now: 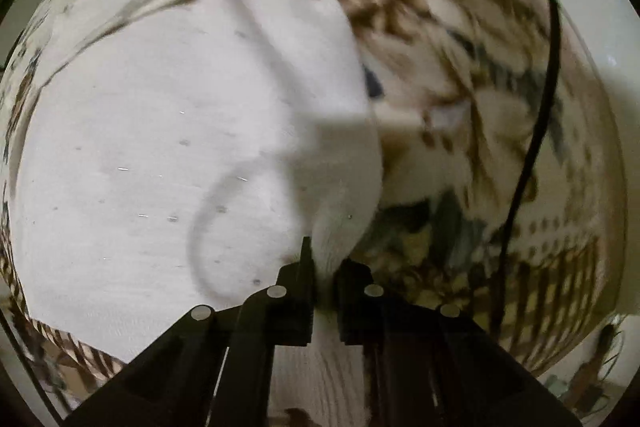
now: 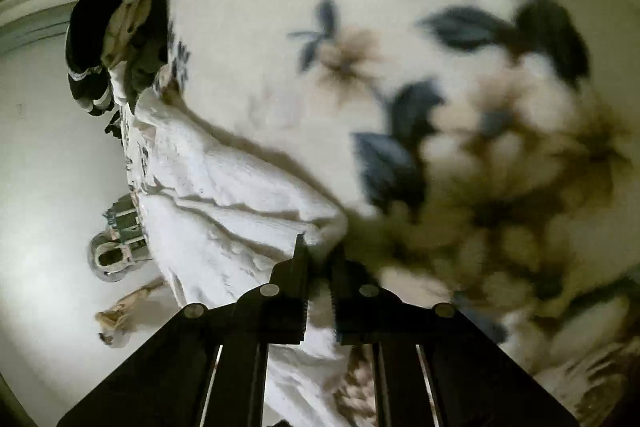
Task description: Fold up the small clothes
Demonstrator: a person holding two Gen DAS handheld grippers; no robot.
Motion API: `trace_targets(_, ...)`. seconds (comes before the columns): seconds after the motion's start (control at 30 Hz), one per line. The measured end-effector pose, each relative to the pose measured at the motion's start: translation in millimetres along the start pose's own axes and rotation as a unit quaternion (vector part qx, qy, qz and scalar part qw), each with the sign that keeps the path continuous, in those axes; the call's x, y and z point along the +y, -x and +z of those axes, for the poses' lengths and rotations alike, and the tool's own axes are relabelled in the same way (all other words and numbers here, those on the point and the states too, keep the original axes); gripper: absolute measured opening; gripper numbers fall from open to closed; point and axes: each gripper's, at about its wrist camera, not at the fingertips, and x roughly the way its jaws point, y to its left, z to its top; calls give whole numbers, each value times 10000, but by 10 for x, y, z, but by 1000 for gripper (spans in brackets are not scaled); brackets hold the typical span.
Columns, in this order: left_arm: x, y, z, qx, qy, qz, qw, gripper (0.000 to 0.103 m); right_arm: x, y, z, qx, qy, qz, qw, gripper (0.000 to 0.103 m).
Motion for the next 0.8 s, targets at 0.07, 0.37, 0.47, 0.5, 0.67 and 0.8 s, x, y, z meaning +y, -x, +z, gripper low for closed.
trace_targets(0.07, 180, 224, 0, -166, 182, -152, 9996, 6, 176, 112, -37, -143, 128, -105, 9998, 8)
trace_targets(0.37, 1411, 1097, -248, -728, 1619, -587, 9824, 5, 1576, 537, -72, -482, 740, -349, 9955, 8)
trace_targets(0.47, 1939, 1131, -380, -784, 2194, -718, 9698, 5, 2357, 286, -39, -435, 1201, -595, 9900, 7)
trace_targets(0.5, 2100, 1119, -385, -788, 2359, -744, 9657, 5, 2658, 84, -38, -357, 1326, -677, 9882, 7)
trace_targets(0.67, 3031, 829, -566, -737, 3290, -875, 9374, 5, 3821, -1002, -1, -286, 1926, -1361, 9714, 7)
trace_targets(0.8, 3644, 647, -732, -708, 3838, -1025, 9150, 5, 4475, -1839, 70, -235, 2127, -1795, 9602, 7)
